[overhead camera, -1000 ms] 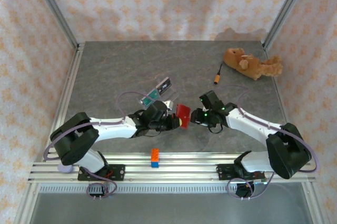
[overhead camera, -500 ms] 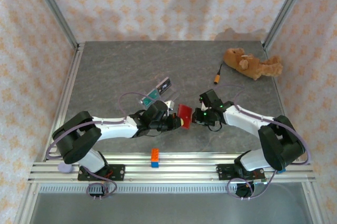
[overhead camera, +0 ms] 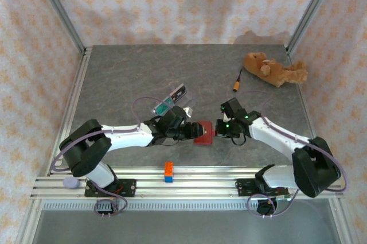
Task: Put the credit cards into the card holder
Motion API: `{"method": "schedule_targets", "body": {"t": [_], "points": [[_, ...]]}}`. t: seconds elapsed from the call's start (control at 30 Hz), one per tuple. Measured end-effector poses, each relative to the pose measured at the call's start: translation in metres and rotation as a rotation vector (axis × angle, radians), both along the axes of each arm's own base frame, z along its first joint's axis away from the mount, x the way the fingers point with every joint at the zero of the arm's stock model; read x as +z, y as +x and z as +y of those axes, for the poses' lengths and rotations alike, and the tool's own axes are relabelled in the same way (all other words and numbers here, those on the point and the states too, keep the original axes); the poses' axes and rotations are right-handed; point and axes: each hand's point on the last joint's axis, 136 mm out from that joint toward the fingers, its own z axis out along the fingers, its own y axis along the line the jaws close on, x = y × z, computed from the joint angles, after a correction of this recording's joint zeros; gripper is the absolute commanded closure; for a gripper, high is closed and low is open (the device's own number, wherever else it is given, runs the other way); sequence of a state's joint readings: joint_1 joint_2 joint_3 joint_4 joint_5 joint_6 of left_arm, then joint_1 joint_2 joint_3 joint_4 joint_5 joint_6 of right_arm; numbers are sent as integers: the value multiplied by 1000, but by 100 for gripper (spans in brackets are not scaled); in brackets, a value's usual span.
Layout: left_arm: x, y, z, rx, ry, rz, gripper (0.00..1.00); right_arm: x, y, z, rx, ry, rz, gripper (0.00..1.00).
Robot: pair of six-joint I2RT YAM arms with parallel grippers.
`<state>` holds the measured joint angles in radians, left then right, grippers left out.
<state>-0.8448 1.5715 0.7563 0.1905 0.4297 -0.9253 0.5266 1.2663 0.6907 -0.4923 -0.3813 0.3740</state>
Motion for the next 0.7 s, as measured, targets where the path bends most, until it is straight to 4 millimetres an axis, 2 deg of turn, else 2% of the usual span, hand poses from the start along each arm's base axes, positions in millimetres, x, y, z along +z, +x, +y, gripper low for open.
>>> {"method": "schedule_targets", "body": {"t": [0.23,0.47,0.6,0.7], "points": [[-5,0,-3,-30,36,4,45,29,-8,-5,11,10,-33,100],[-5,-2,0,-65,87,-3,36,67,-4,14,60,119,-83,100],[-6,-4,4,-78,112,-6,36,69,-7,20,88,143,-70,100],[-9,-5,6,-81,129,-4,41,63,-7,22,97,136,-52,100]]}}
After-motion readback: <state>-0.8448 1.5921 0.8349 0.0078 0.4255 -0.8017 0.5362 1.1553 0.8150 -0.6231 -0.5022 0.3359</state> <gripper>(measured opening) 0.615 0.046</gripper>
